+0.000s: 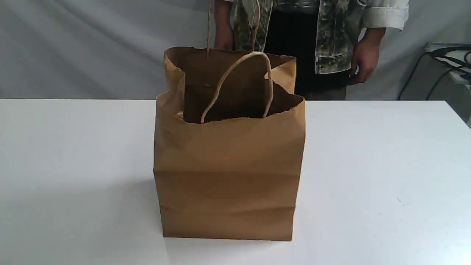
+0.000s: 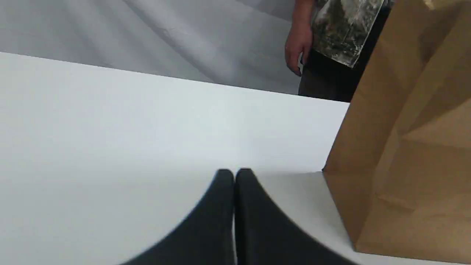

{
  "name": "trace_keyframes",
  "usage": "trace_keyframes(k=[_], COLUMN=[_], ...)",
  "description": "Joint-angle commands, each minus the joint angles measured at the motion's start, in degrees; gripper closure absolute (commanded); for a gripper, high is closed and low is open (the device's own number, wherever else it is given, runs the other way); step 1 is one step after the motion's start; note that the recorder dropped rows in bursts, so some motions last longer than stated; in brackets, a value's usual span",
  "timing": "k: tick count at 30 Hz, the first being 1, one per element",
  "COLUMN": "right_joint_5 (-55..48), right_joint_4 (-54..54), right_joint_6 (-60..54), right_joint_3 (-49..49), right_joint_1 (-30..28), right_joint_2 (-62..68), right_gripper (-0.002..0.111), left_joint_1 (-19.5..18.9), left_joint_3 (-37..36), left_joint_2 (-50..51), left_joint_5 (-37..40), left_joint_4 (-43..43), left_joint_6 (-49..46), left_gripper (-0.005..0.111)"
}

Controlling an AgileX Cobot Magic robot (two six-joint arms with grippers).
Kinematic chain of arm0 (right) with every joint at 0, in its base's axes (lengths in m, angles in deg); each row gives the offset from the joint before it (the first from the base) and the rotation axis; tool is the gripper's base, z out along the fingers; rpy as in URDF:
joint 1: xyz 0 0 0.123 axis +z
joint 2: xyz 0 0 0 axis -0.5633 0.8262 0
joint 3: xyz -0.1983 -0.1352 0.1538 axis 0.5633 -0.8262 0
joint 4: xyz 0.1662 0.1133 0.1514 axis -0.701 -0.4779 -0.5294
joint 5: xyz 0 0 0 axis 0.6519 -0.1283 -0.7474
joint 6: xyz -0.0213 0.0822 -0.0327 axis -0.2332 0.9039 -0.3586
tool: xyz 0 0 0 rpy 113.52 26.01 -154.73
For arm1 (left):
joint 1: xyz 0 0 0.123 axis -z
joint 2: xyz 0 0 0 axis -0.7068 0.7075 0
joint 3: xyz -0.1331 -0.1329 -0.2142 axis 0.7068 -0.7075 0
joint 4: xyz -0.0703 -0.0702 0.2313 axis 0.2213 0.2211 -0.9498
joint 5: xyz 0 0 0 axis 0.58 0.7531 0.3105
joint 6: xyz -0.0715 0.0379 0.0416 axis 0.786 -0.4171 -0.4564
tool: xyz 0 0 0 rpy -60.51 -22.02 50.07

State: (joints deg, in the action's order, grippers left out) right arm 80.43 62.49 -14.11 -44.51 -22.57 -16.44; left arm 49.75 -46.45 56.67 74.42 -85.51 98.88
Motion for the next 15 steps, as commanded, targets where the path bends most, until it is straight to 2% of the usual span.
trace_keyframes(k=[1, 3, 5, 8, 15], right_joint_5=[8.91, -1.38, -1.84, -10.63, -10.65], right_joint_4=[-0.3, -1.52, -0.74, -0.74, -0.29], right_joint_6=[-0.25, -0.36, -0.67, -0.67, -0.67], right_joint_3=[-7.33, -7.33, -7.33, -7.33, -7.33], right_joint_1=[-0.45, -0.45, -1.51, -5.59, -12.84], right_joint_2=[-4.44, -6.93, -8.41, -8.43, -8.43], right_gripper=[0.053, 0.053, 0.053, 0.053, 0.053], left_joint_1=[-0.14, -0.14, -0.14, -0.14, -0.14], left_joint_3=[-0.28, -0.28, -0.28, -0.28, -0.28], left_joint_2=[-0.17, -0.17, -0.17, -0.17, -0.17], left_joint_5=[-0.21, -0.21, -0.21, -0.21, -0.21], left_joint_4=[0.32, 0.32, 0.32, 0.32, 0.32], left_joint_6=[-0.28, -0.28, -0.28, -0.28, -0.28], left_gripper=[0.107, 0.107, 0.107, 0.107, 0.107])
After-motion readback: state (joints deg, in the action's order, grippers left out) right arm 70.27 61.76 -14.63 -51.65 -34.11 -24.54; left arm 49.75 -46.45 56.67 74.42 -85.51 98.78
